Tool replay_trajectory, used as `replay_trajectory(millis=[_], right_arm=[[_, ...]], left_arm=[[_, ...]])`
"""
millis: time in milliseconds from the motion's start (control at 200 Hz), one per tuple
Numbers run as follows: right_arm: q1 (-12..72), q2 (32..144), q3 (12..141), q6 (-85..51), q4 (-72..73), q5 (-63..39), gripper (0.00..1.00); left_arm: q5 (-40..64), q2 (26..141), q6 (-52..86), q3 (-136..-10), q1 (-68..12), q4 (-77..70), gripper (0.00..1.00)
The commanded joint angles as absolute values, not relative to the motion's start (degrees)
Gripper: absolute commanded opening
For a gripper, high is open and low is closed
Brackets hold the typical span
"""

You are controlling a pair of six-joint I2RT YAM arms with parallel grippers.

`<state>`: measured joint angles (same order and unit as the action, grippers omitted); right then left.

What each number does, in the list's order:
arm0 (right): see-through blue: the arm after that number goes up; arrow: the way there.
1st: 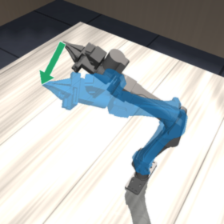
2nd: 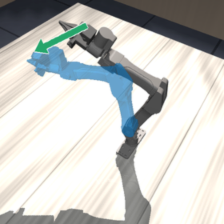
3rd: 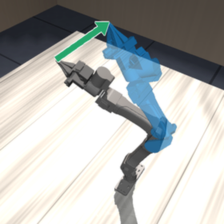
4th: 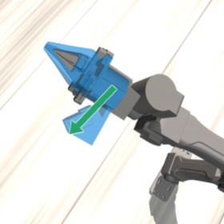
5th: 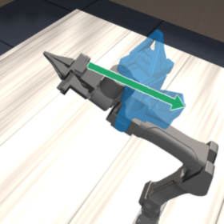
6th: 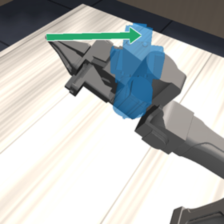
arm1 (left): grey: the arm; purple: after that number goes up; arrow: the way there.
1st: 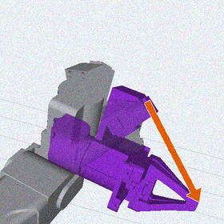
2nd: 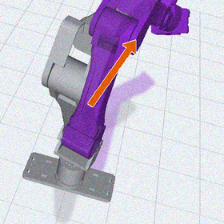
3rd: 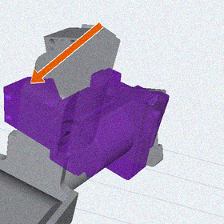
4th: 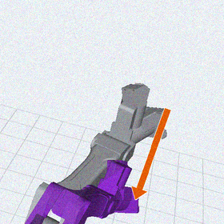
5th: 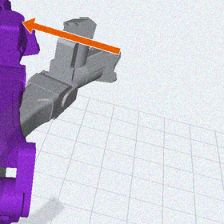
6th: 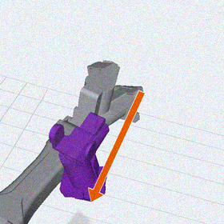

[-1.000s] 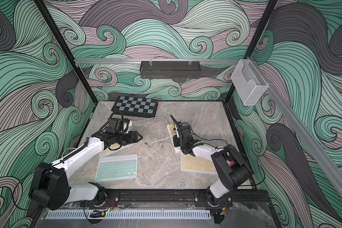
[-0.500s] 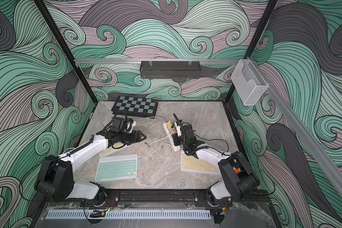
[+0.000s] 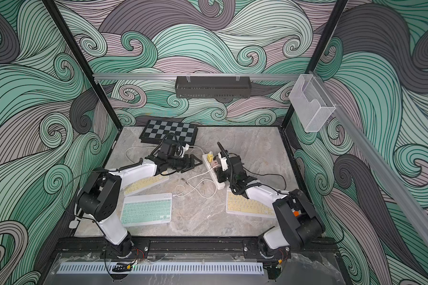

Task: Unplug the wireless keyboard
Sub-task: Remove the plug from the socket.

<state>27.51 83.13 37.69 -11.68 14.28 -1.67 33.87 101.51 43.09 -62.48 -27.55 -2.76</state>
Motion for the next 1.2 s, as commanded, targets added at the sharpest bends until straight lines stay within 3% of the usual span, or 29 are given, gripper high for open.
replay_trajectory(millis=[0,565,1191], right_arm=[[27.3,81.7,38.5,-11.9,20.9,-3.3,0.0],[27.3,82.8,40.3,-13.4,22.2,-4.6,0.0],[27.4,82.6,42.2,-15.3,21.3,-4.5,0.0]], left_arm=[[35.4,104.4,47.9,-65.1,-28.4,-8.8,0.72],[34.9,113.5,55.2,-68.3,-30.5,-15.2,0.63],[32.6,116.0,60.4,-65.3,-31.5,-21.9,0.51]])
